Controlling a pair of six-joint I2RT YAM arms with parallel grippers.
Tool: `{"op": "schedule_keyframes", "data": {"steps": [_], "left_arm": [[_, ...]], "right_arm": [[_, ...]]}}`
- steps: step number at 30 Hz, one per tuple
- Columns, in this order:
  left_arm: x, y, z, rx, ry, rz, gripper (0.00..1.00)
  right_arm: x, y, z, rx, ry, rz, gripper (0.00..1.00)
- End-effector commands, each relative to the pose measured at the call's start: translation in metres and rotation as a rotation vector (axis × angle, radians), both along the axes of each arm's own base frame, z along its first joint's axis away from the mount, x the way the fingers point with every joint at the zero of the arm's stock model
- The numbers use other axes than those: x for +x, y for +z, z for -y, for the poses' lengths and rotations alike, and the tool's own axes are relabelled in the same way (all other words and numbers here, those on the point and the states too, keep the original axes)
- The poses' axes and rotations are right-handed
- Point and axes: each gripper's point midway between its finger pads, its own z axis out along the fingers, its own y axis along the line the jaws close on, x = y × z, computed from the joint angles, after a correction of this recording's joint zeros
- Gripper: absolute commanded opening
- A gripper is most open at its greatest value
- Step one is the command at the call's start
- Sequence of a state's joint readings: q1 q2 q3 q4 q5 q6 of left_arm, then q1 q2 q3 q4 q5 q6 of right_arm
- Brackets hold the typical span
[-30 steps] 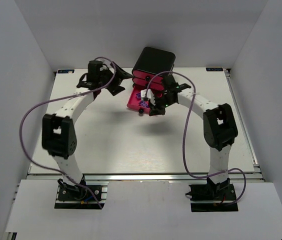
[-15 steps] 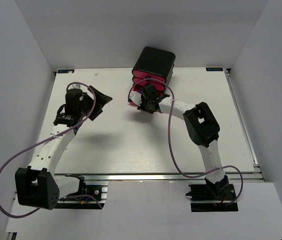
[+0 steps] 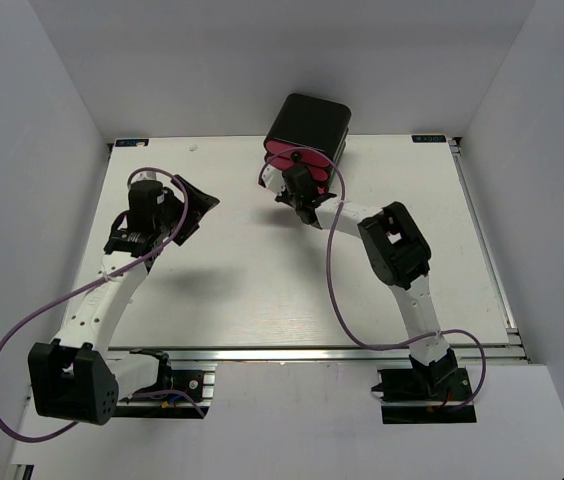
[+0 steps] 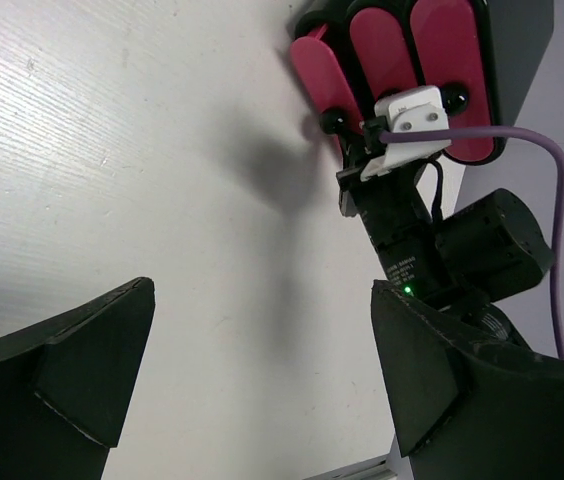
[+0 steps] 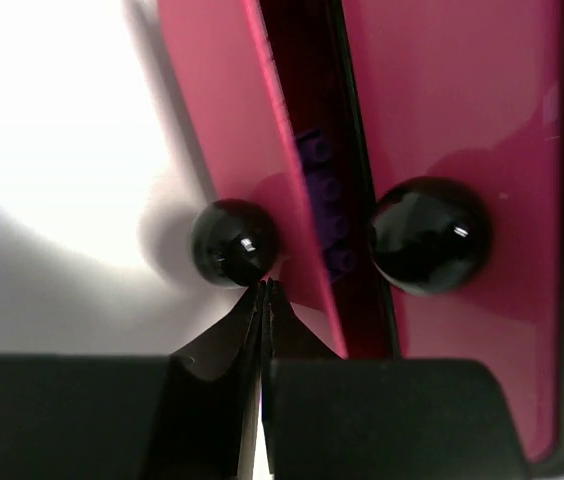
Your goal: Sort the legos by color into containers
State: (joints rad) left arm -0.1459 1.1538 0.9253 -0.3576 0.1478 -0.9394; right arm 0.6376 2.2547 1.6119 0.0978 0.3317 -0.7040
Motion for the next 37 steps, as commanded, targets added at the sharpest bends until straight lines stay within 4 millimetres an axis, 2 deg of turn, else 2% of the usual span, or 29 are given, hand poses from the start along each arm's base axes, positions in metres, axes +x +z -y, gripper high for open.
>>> {"op": "schedule_keyframes", "data": {"steps": [1, 4, 9, 12, 15, 16, 17, 18, 19, 21, 22, 24, 25, 27, 28, 30, 31, 32, 34, 37], "left_arm": [[-0.004, 0.016, -0.007, 0.02, 0.023, 0.039, 0.98], [-0.006, 0.017, -0.01, 0.027, 0.034, 0.043, 0.98], [-0.01, 0.014, -0.011, 0.021, 0.042, 0.036, 0.98], [-0.01, 0.014, -0.01, 0.016, 0.037, 0.045, 0.98], [-0.01, 0.018, -0.008, 0.014, 0.023, 0.064, 0.98], [-0.01, 0.019, -0.007, 0.015, 0.014, 0.071, 0.98], [-0.01, 0.019, -0.006, 0.019, 0.005, 0.079, 0.98], [-0.01, 0.026, -0.003, 0.015, -0.021, 0.117, 0.98], [-0.01, 0.025, -0.001, 0.014, -0.034, 0.124, 0.98], [-0.01, 0.034, 0.006, 0.0, -0.081, 0.184, 0.98], [-0.011, 0.033, 0.008, -0.004, -0.093, 0.196, 0.98], [-0.008, 0.043, 0.013, -0.014, -0.125, 0.262, 0.98], [-0.009, 0.044, 0.018, -0.024, -0.156, 0.276, 0.98], [-0.007, 0.051, 0.026, -0.021, -0.198, 0.326, 0.98], [-0.006, 0.054, 0.029, -0.018, -0.221, 0.342, 0.98], [-0.001, 0.06, 0.037, 0.014, -0.279, 0.374, 0.98], [-0.001, 0.062, 0.041, 0.019, -0.311, 0.382, 0.98], [0.004, 0.063, 0.043, 0.026, -0.328, 0.38, 0.98], [0.006, 0.063, 0.044, 0.057, -0.35, 0.398, 0.98], [0.007, 0.063, 0.045, 0.077, -0.371, 0.422, 0.98]], "right_arm": [[0.033, 0.02, 0.01, 0.006, -0.084, 0.165, 0.0], [0.038, 0.022, 0.015, -0.013, -0.076, 0.216, 0.0], [0.053, 0.027, 0.034, -0.048, -0.132, 0.291, 0.0], [0.049, 0.026, 0.03, -0.024, -0.092, 0.239, 0.0], [0.011, 0.027, 0.009, 0.022, 0.083, 0.054, 0.0], [-0.007, 0.05, -0.01, 0.101, 0.203, -0.002, 0.09], [-0.034, 0.04, -0.005, 0.09, 0.234, -0.141, 0.13], [-0.051, 0.047, -0.01, 0.163, 0.268, -0.218, 0.21], [-0.068, 0.074, -0.018, 0.249, 0.316, -0.25, 0.37], [-0.094, 0.083, -0.01, 0.35, 0.241, -0.37, 0.66], [-0.102, 0.1, -0.008, 0.394, 0.218, -0.38, 0.8], [-0.119, 0.107, 0.001, 0.43, 0.151, -0.46, 0.85], [-0.125, 0.118, 0.004, 0.473, 0.09, -0.48, 0.89], [-0.131, 0.128, 0.015, 0.497, 0.019, -0.511, 0.89], [-0.134, 0.139, 0.018, 0.526, -0.004, -0.506, 0.89], [-0.135, 0.146, 0.029, 0.551, -0.039, -0.488, 0.89], [-0.14, 0.16, 0.033, 0.571, -0.028, -0.459, 0.89], [-0.141, 0.164, 0.038, 0.576, -0.018, -0.439, 0.89], [-0.142, 0.172, 0.048, 0.599, -0.006, -0.342, 0.89], [-0.148, 0.182, 0.057, 0.635, -0.011, -0.293, 0.89]]}}
